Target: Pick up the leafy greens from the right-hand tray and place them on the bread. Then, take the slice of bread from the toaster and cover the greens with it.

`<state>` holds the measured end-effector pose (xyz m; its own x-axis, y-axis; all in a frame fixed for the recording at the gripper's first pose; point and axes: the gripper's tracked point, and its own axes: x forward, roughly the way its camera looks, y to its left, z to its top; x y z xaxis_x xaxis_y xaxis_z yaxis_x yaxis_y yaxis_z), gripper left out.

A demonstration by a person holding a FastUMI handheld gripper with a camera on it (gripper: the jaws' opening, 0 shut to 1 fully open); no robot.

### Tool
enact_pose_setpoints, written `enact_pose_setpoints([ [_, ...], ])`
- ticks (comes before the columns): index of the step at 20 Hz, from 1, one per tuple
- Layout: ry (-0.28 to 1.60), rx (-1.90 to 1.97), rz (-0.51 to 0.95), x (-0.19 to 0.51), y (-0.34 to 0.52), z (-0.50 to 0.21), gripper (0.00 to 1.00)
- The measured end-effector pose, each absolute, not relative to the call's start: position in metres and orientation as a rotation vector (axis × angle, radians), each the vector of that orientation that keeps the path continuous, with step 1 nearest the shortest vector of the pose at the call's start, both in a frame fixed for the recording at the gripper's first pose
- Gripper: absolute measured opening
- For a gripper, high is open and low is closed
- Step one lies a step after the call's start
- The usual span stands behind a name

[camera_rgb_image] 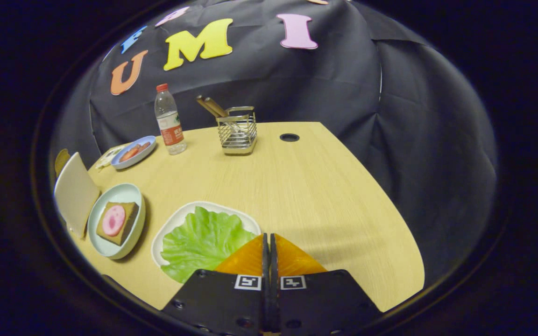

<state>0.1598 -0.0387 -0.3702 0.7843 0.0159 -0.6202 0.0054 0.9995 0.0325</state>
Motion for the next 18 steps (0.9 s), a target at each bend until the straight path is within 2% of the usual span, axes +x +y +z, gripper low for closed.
enact_pose_setpoints([
  [7,0.560,0.106,0.055,0.154,-0.027,-0.303,0.00],
  [18,0.454,0.011,0.114,0.152,0.017,-0.214,0.00],
])
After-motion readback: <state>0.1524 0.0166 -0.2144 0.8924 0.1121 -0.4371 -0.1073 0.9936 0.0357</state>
